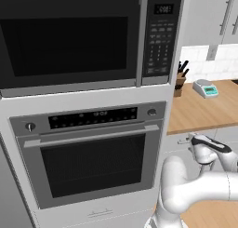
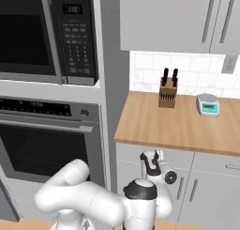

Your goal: Take a straw from the drawer in front and place it inside the glass cup on the dining counter.

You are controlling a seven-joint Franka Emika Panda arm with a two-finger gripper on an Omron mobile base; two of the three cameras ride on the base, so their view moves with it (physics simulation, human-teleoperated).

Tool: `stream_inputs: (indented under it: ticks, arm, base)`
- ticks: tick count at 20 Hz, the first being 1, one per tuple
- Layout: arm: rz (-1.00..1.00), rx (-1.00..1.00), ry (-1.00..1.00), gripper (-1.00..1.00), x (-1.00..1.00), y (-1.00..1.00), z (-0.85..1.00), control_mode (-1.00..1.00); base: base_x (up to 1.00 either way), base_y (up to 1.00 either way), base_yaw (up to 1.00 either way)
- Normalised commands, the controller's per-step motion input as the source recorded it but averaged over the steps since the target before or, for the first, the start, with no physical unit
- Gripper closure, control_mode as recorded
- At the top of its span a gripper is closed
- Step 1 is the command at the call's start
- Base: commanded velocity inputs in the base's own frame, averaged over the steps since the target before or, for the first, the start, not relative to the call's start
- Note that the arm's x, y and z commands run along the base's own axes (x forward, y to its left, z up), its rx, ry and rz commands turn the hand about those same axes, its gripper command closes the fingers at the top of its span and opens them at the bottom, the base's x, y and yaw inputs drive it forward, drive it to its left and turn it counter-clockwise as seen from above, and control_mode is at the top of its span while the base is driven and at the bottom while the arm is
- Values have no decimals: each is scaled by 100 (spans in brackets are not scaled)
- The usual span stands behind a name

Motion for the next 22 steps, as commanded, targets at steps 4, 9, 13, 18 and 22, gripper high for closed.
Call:
stream_inputs:
  ticks: [4,9,13,18,22]
  arm:
    - [0,2,5,100,0,-11,-100,-100]
    - [-2,5,19,100,0,-13,-100,-100]
    - [-6,6,26,100,-51,-36,-100,-100]
    - [-5,8,21,100,-97,-49,-100,-100]
    - [-5,10,18,100,-100,-58,-100,-100]
  base:
    - [0,0,0]
    - [0,0,0]
    - [0,0,0]
    - [0,0,0]
    - [0,0,0]
